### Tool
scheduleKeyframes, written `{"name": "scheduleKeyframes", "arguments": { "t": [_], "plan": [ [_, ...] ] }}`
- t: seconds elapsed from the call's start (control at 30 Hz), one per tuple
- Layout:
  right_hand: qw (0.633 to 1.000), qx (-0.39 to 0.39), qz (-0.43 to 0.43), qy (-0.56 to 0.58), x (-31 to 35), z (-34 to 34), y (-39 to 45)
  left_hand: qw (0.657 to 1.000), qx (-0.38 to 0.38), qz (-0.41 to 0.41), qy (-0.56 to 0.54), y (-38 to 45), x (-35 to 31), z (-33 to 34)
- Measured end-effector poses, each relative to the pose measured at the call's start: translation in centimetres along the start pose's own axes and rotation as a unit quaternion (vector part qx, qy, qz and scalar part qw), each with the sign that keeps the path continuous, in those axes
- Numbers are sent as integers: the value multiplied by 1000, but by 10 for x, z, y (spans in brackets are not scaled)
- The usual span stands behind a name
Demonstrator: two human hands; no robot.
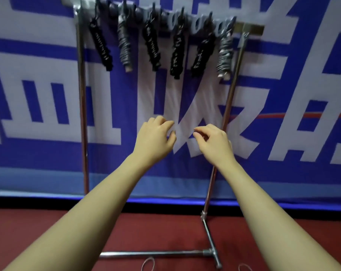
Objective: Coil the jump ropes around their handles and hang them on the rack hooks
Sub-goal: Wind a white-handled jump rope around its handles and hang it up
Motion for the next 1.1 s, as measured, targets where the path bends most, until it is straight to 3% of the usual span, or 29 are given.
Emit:
{"name": "scheduleKeyframes", "arguments": {
  "t": [0.2,0.47,0.73,1.03,1.1],
  "plan": [
    [994,97,41,7,-11,82,-61,993,87,-74,-4,-96,43,37],
    [966,238,97,-18,-67,212,-147,960,239,-143,-16,-223,102,129],
    [910,398,79,-91,-129,327,-241,923,374,-86,13,-341,140,236],
    [842,499,153,-137,-165,403,-316,882,470,-41,4,-413,151,308],
    [844,496,166,-120,-165,412,-325,878,477,-22,8,-423,150,313]
  ]
}}
Point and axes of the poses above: each hand's wrist, its own y-axis towards the middle knuckle, its own z-axis out of the palm, x = y × z, the point moved 2 cm from there along y, towards the middle knuckle
